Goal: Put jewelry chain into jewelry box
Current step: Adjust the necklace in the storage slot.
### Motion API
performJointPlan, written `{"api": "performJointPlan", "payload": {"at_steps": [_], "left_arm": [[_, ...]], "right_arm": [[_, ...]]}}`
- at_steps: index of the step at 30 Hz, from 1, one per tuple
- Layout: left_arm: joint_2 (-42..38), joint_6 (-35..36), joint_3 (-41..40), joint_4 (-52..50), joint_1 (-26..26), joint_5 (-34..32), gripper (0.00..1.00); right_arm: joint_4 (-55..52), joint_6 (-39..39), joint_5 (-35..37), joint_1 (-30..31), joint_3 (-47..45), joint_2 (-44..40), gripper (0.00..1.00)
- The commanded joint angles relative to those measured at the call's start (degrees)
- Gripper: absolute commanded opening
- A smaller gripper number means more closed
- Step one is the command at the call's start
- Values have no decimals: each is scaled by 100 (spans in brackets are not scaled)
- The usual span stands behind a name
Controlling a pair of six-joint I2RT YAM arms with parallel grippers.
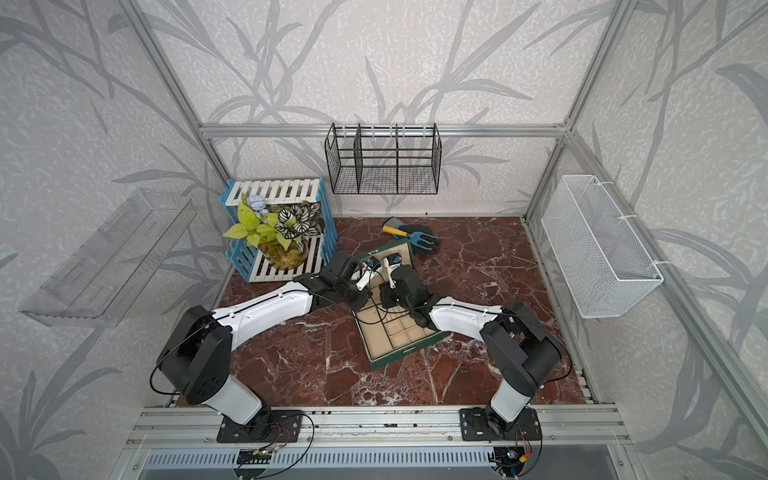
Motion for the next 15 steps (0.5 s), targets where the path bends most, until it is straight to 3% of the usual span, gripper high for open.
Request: {"api": "performJointPlan", "payload": {"at_steps": [1,8,15], "left_arm": [[2,-54,-30,91,82,-9,0],[2,-71,-30,87,84,-29,0],[-14,-89,-30,96,86,-16,0]], "right_arm": [[-83,-75,118,25,128,69,18],[-40,-72,23,34,-16,-120,6],[-50,-12,-190,56,-156,-198,5]]}}
